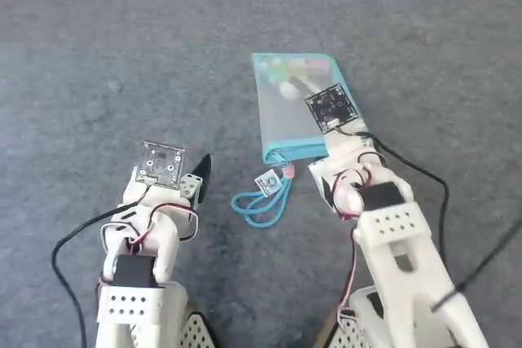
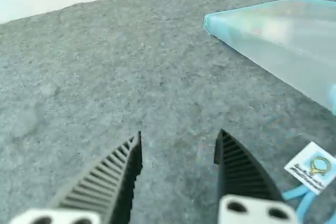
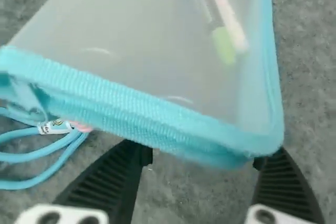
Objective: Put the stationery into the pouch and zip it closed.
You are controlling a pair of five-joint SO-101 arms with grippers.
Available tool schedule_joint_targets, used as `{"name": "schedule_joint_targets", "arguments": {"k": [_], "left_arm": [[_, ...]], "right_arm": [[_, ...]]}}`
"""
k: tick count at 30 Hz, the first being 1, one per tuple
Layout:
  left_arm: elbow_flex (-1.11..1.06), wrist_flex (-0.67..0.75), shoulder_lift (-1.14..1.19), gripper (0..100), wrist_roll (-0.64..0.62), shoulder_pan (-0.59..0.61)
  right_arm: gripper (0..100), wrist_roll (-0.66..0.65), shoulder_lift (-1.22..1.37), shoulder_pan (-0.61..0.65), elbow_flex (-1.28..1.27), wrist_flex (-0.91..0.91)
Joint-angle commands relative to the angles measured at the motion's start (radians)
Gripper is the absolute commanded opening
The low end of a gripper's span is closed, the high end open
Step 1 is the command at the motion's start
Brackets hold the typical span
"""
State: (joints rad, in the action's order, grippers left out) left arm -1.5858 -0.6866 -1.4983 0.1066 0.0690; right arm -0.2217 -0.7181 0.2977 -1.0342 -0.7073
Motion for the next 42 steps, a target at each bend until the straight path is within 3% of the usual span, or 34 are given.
{"name": "schedule_joint_targets", "arguments": {"k": [1,14,21,26,29,39,42], "left_arm": [[0.007,0.032,0.015,22,0.015,0.002],[0.004,0.032,0.015,21,0.020,-0.006],[-0.001,0.029,-0.051,21,0.017,-0.008],[-0.102,0.023,-0.242,21,0.015,-0.028],[-0.094,-0.101,-0.327,21,0.015,-0.084],[-0.096,-0.126,-0.308,21,0.020,-0.221],[-0.096,-0.212,-0.308,21,0.021,-0.256]], "right_arm": [[30.0,-0.002,-0.186,0.013,0.018,-0.073],[28.5,0.002,-0.811,-0.028,-0.259,-0.051],[0.2,-0.026,-1.020,-0.031,-0.385,-0.064],[8.0,-0.120,-1.106,-0.081,-0.453,-0.102],[8.0,-0.118,-1.093,-0.165,-0.470,-0.105],[8.0,-0.124,-1.093,-0.285,-0.623,-0.105],[8.0,-0.126,-1.090,-0.318,-0.649,-0.154]]}}
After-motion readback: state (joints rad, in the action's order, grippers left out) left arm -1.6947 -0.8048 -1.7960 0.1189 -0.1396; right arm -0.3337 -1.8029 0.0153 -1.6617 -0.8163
